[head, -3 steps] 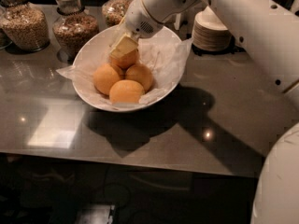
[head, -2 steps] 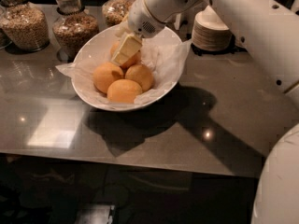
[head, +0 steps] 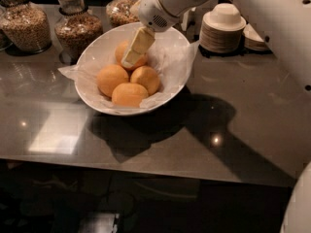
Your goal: Pick orange from white bowl
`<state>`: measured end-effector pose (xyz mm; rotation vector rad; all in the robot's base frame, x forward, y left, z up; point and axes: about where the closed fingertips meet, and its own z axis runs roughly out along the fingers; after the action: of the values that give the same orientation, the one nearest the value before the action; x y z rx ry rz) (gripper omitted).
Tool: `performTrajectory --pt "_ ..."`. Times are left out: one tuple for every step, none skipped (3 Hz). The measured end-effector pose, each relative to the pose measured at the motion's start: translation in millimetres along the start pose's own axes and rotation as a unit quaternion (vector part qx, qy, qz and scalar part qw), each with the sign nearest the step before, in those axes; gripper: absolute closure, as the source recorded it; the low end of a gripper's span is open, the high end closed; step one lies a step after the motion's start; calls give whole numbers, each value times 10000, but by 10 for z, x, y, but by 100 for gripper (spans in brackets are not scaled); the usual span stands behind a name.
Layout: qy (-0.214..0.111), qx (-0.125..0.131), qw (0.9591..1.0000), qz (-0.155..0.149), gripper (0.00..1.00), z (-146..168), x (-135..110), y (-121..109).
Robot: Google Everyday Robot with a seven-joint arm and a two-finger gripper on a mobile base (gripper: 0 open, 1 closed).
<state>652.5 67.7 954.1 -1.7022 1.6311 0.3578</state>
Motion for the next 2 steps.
performTrajectory --pt "35 54 9998 174 18 -7 122 -19" --pt "43 54 9995 302 32 8 212 -3"
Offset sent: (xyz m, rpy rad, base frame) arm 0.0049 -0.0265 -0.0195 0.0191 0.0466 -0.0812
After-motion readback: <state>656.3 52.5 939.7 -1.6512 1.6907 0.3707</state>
